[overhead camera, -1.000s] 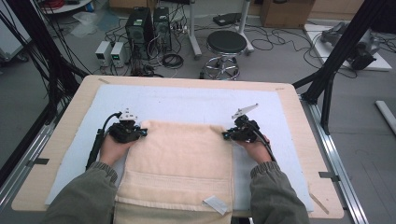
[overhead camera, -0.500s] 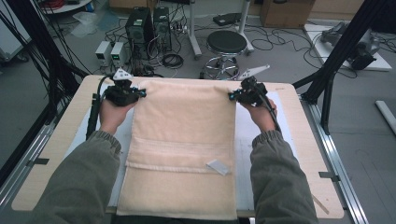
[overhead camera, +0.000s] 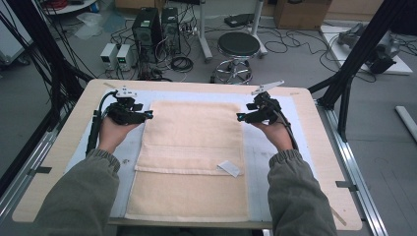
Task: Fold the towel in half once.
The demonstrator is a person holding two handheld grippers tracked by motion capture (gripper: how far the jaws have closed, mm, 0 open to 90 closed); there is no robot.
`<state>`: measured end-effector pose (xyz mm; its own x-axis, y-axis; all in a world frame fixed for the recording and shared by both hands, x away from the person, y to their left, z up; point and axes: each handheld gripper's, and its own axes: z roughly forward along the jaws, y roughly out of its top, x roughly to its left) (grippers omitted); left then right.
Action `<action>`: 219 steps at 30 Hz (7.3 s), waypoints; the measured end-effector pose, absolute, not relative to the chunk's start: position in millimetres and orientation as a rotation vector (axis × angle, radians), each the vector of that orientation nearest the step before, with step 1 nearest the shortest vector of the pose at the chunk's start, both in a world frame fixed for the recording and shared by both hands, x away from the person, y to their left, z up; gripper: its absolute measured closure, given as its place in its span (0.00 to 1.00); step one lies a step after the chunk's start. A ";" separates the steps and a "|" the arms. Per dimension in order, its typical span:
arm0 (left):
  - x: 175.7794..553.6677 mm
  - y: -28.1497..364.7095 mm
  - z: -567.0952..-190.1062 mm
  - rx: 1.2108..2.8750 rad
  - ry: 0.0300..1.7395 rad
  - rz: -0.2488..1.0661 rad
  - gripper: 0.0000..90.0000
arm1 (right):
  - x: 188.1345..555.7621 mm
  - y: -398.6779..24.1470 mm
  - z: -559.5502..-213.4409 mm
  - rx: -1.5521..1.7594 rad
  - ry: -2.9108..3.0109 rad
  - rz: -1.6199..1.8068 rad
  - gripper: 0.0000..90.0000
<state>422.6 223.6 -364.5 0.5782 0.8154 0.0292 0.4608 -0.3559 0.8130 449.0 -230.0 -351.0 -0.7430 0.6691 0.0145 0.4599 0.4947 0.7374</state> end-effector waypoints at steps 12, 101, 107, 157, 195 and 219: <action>373.4 242.5 -383.4 2.025 0.920 0.567 0.46 | 398.4 -222.5 -362.2 0.843 2.495 1.094 0.35; 191.4 233.0 -383.7 2.146 0.539 0.397 0.69 | 234.7 -246.2 -374.5 0.503 2.759 1.318 0.69; 205.2 227.5 -404.2 2.183 0.527 0.357 0.65 | 244.7 -236.9 -395.7 0.510 2.775 1.295 0.66; 238.4 215.6 -423.6 2.193 0.583 0.354 0.56 | 282.3 -213.5 -425.4 0.557 2.751 1.247 0.61; 275.2 222.5 -438.4 2.151 0.759 0.378 0.51 | 300.1 -217.4 -434.7 0.735 2.640 1.246 0.49; 293.8 220.5 -413.2 2.046 0.770 0.404 0.40 | 318.1 -227.1 -404.1 0.805 2.511 1.272 0.29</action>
<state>293.8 220.5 -413.2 0.7539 0.6570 -0.0064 0.3680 -0.4142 0.8325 318.1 -227.1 -404.1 -0.8274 0.5590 0.0540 0.3742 0.4772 0.7952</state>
